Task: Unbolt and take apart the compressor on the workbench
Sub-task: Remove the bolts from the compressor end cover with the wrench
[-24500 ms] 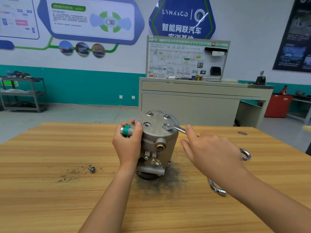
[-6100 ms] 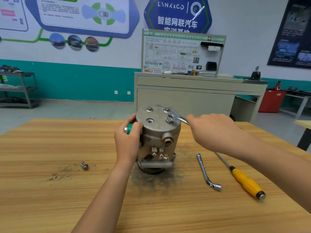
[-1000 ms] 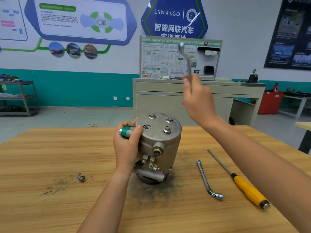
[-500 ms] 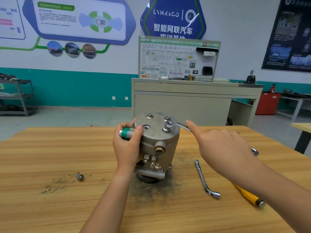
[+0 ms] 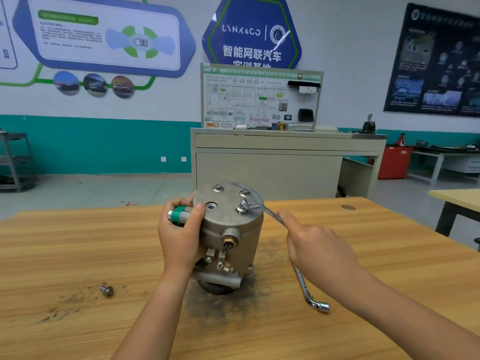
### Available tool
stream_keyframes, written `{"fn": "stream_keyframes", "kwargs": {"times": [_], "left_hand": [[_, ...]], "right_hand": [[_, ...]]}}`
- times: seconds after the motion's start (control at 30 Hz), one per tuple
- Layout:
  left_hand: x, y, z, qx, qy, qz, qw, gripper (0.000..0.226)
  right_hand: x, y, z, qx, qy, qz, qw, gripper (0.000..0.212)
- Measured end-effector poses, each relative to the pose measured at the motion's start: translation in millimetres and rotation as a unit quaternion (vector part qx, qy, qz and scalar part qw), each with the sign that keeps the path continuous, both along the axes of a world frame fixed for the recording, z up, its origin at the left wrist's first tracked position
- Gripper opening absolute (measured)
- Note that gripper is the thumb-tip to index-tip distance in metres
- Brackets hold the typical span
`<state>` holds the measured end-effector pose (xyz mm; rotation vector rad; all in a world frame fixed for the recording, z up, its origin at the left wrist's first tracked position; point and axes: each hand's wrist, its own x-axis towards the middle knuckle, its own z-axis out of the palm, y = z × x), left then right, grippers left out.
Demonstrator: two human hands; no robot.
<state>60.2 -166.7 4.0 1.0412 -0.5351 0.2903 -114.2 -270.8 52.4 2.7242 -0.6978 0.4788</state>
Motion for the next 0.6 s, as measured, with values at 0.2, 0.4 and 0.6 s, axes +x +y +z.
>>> {"fn": "stream_keyframes", "kwargs": {"times": [0.2, 0.4, 0.6], "left_hand": [[2, 8, -1, -0.023, 0.024, -0.003, 0.999, 0.018], [-6, 5, -3, -0.017, 0.0, 0.033, 0.999, 0.023], [-10, 1, -2, -0.014, -0.006, 0.027, 1.0, 0.025]], "right_hand": [[3, 11, 21, -0.116, 0.019, 0.021, 0.993, 0.066], [3, 30, 45, -0.122, 0.08, 0.034, 0.989, 0.07], [-6, 24, 20, -0.18, -0.002, -0.024, 0.983, 0.049]]}}
